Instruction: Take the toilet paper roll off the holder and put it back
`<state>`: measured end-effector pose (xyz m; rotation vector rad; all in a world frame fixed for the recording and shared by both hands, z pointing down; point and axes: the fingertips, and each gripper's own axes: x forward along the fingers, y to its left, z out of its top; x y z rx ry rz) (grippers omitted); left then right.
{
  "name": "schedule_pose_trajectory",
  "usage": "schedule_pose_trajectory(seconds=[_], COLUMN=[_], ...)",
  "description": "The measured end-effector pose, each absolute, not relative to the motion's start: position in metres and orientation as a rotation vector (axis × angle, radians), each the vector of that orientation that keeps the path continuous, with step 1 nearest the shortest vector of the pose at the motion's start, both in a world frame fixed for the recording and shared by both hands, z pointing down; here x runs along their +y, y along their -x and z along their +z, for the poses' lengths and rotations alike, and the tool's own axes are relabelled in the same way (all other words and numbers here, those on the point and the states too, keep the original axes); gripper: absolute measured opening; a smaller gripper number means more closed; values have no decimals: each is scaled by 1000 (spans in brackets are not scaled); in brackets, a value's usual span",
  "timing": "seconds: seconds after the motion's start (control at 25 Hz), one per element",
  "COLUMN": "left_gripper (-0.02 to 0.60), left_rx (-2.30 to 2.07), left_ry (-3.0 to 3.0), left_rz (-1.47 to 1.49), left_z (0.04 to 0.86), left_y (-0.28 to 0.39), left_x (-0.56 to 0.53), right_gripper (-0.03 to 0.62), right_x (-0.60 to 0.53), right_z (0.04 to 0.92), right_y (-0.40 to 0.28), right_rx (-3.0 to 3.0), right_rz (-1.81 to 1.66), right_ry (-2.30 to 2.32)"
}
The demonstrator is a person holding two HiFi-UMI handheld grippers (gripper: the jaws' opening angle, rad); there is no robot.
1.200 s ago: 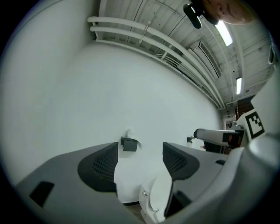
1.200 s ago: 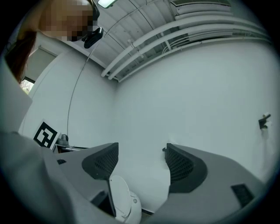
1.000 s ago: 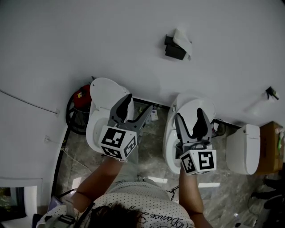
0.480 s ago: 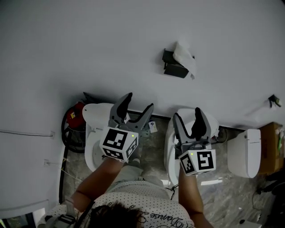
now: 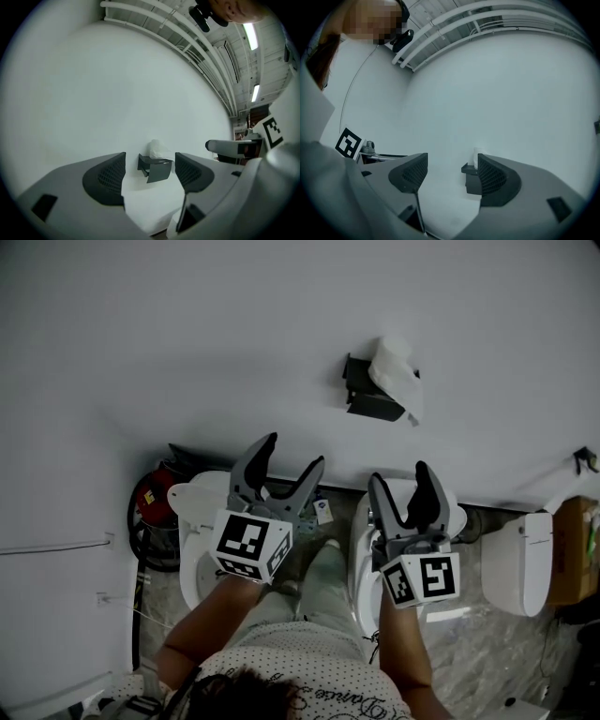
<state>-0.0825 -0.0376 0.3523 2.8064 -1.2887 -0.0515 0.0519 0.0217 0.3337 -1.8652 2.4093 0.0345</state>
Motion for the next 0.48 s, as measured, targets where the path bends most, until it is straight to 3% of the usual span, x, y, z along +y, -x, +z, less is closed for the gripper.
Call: schedule_pose_trajectory(seconds=[0.48], left_gripper=[313], left_rx=[-1456], left_ry=[-2761], left_rz=[-97], left_z=[334], left_y=[23], left_x=[-139], right_gripper=[327], right_x=[-94], right_z=[320], right_y=[-95], right_rx=[2515], right_rz=[70], right_ry=[1687])
